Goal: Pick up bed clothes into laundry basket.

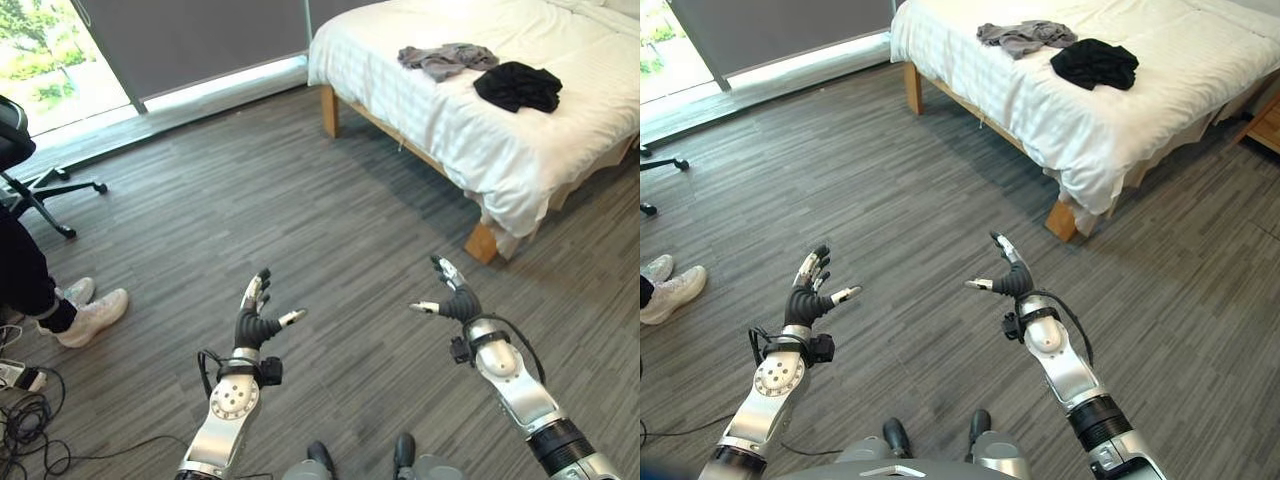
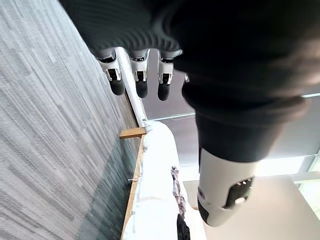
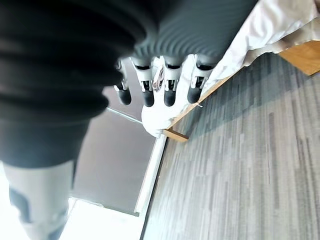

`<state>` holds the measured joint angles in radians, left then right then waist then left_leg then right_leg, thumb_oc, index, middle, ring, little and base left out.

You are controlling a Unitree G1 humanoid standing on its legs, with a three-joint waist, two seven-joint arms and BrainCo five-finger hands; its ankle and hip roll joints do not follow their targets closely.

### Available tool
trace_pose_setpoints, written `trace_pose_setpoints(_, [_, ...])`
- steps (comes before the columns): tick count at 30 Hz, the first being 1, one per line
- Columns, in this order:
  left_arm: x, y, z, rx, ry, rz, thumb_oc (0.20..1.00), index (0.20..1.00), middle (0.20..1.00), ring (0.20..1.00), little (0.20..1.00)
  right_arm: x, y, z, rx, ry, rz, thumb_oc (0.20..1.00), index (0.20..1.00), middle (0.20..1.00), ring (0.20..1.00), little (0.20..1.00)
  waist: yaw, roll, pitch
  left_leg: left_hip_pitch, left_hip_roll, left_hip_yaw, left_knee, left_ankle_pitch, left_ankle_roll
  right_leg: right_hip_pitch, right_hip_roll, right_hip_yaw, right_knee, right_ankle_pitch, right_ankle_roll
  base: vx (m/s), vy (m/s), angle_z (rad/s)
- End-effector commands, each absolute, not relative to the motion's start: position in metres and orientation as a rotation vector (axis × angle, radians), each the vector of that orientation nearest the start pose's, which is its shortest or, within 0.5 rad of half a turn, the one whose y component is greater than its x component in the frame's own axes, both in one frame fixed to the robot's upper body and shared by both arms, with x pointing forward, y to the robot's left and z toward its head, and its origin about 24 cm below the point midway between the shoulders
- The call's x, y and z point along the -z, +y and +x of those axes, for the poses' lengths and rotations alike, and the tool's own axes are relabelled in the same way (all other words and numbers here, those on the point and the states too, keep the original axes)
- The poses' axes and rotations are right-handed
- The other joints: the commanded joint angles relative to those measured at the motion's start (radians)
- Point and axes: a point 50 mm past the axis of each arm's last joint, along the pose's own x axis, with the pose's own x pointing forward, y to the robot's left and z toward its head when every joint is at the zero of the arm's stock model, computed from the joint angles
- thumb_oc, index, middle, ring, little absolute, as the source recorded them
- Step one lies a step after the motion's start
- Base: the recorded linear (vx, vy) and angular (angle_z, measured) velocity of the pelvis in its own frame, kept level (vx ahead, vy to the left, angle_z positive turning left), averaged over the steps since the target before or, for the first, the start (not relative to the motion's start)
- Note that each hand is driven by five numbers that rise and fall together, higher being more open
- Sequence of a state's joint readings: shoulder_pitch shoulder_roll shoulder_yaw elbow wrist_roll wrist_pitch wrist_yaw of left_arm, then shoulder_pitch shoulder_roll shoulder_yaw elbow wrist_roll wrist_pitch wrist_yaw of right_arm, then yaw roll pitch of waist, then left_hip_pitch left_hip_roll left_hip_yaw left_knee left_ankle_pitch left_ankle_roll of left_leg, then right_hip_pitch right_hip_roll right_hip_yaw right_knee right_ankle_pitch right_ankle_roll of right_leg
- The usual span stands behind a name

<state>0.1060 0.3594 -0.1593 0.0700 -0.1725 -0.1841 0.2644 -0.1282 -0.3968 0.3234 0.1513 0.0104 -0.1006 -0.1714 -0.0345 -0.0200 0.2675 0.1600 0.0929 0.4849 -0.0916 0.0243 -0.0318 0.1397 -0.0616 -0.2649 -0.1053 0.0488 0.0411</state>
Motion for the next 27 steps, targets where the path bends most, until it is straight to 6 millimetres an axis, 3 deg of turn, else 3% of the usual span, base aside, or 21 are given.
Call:
trace_pose_setpoints(1, [-0.047,0.201,0.233,-0.088,-0.116,0.236,1.000,1.000,1.000,1.000,1.000,-0.075,-0.152,0.274,-0.143,-0.229,-0.337,1.000,1.000,1.000,1.000,1.000,-0.012,-0.054,0.011,-0.002,0.082,-0.036,0.166,-0.148,-0.082,0.012,-0.067,0.009,0.019,-0.081,0.025,0.02,-0.200,-0.06])
trace_pose_setpoints(2, [-0.055,0.198,0.236,-0.079,-0.154,0.212,1.000,1.000,1.000,1.000,1.000,-0.072,-0.156,0.270,-0.127,-0.217,-0.312,1.000,1.000,1.000,1.000,1.000,0.000,-0.077,0.049,-0.095,0.131,-0.031,0.380,-0.127,-0.109,0.036,-0.084,-0.001,0.018,-0.098,0.001,0.03,-0.183,-0.05])
trace_pose_setpoints(3, [-0.057,0.197,0.236,-0.074,-0.163,0.199,1.000,1.000,1.000,1.000,1.000,-0.071,-0.157,0.268,-0.121,-0.213,-0.303,1.000,1.000,1.000,1.000,1.000,0.009,-0.074,0.060,-0.138,0.163,-0.048,0.466,-0.116,-0.116,0.044,-0.075,-0.009,0.018,-0.110,-0.009,0.03,-0.180,-0.06])
trace_pose_setpoints(6, [-0.057,0.193,0.235,-0.055,-0.166,0.183,1.000,1.000,1.000,1.000,1.000,-0.067,-0.160,0.267,-0.112,-0.193,-0.296,1.000,1.000,1.000,1.000,1.000,0.037,-0.072,0.081,-0.222,0.196,-0.058,0.574,-0.084,-0.120,0.073,-0.054,-0.026,0.018,-0.140,-0.023,0.18,-0.120,-0.11])
trace_pose_setpoints(7, [-0.054,0.192,0.233,-0.041,-0.152,0.184,1.000,1.000,1.000,1.000,1.000,-0.062,-0.161,0.264,-0.111,-0.171,-0.294,1.000,1.000,1.000,1.000,1.000,0.054,-0.074,0.080,-0.285,0.207,-0.027,0.506,-0.101,-0.101,0.094,-0.049,-0.034,0.018,-0.167,-0.015,0.29,0.039,-0.16])
trace_pose_setpoints(10, [-0.052,0.190,0.231,-0.027,-0.137,0.193,1.000,1.000,1.000,1.000,1.000,-0.058,-0.155,0.262,-0.142,-0.161,-0.302,1.000,1.000,1.000,1.000,1.000,0.070,-0.038,0.065,-0.302,0.185,-0.040,0.227,-0.015,-0.103,0.109,-0.019,-0.008,0.018,-0.197,0.014,0.40,0.161,-0.12])
trace_pose_setpoints(12, [-0.050,0.189,0.231,-0.038,-0.132,0.181,1.000,1.000,1.000,1.000,1.000,-0.056,-0.151,0.264,-0.159,-0.156,-0.302,1.000,1.000,1.000,1.000,1.000,0.085,-0.028,0.064,-0.327,0.179,-0.072,0.032,0.035,-0.112,0.136,-0.027,0.020,0.018,-0.228,0.031,0.41,0.214,-0.10])
trace_pose_setpoints(14, [-0.044,0.191,0.228,-0.052,-0.107,0.164,1.000,1.000,1.000,1.000,1.000,-0.053,-0.140,0.265,-0.204,-0.145,-0.302,1.000,1.000,1.000,1.000,1.000,0.106,-0.018,0.053,-0.379,0.189,-0.138,0.004,0.031,-0.129,0.184,-0.025,0.063,0.018,-0.252,0.041,0.61,0.231,-0.53])
trace_pose_setpoints(17, [-0.042,0.193,0.227,-0.060,-0.097,0.177,1.000,1.000,1.000,1.000,1.000,-0.051,-0.124,0.263,-0.262,-0.155,-0.297,1.000,1.000,1.000,1.000,1.000,0.111,-0.023,0.025,-0.340,0.175,-0.136,0.004,0.094,-0.117,0.229,-0.031,0.111,0.018,-0.250,0.045,0.48,0.201,-0.79])
trace_pose_setpoints(19, [-0.040,0.195,0.228,-0.066,-0.089,0.183,1.000,1.000,1.000,1.000,1.000,-0.049,-0.119,0.262,-0.277,-0.154,-0.285,1.000,1.000,1.000,1.000,1.000,0.118,-0.036,0.022,-0.306,0.166,-0.109,0.004,0.095,-0.104,0.246,-0.041,0.116,0.034,-0.231,0.056,0.34,0.167,-1.05])
trace_pose_setpoints(20, [-0.040,0.196,0.235,-0.049,-0.080,0.212,1.000,1.000,1.000,1.000,1.000,-0.043,-0.110,0.261,-0.306,-0.133,-0.274,1.000,1.000,1.000,1.000,1.000,0.105,-0.046,0.031,-0.230,0.160,-0.063,0.004,0.072,-0.081,0.162,-0.072,0.093,0.273,-0.203,0.101,0.47,0.291,-0.82])
trace_pose_setpoints(21, [-0.041,0.209,0.239,-0.056,-0.069,0.201,1.000,1.000,1.000,1.000,1.000,-0.047,-0.109,0.266,-0.319,-0.150,-0.296,1.000,1.000,1.000,1.000,1.000,0.096,-0.038,0.036,-0.201,0.159,-0.049,0.004,0.065,-0.068,0.092,-0.083,0.091,0.416,-0.163,0.130,0.48,0.382,-0.76])
trace_pose_setpoints(22, [-0.043,0.219,0.238,-0.046,-0.071,0.230,1.000,1.000,1.000,1.000,1.000,-0.063,-0.111,0.273,-0.312,-0.208,-0.304,1.000,1.000,1.000,1.000,1.000,0.070,-0.021,0.055,-0.154,0.165,-0.025,0.004,0.042,-0.052,-0.048,-0.097,0.081,0.624,-0.082,0.168,0.38,0.331,-0.40])
trace_pose_setpoints(23, [-0.045,0.220,0.240,-0.047,-0.077,0.230,1.000,1.000,1.000,1.000,1.000,-0.068,-0.109,0.275,-0.316,-0.231,-0.309,1.000,1.000,1.000,1.000,1.000,0.053,-0.011,0.060,-0.131,0.174,-0.010,0.004,0.029,-0.051,-0.095,-0.122,0.056,0.660,-0.049,0.170,0.37,0.265,0.09])
trace_pose_setpoints(25, [-0.046,0.221,0.244,-0.052,-0.080,0.235,1.000,1.000,1.000,1.000,1.000,-0.075,-0.107,0.278,-0.312,-0.261,-0.304,1.000,1.000,1.000,1.000,1.000,0.032,-0.015,0.060,-0.109,0.168,0.009,0.004,0.001,-0.055,-0.130,-0.202,-0.008,0.616,-0.052,0.150,0.29,0.094,0.55])
trace_pose_setpoints(27, [-0.044,0.219,0.244,-0.044,-0.071,0.213,1.000,1.000,1.000,1.000,1.000,-0.079,-0.105,0.277,-0.329,-0.276,-0.299,1.000,1.000,1.000,1.000,1.000,0.006,-0.028,0.059,-0.074,0.146,0.003,0.004,-0.037,-0.073,-0.168,-0.220,-0.061,0.462,-0.095,0.116,0.41,0.022,0.18])
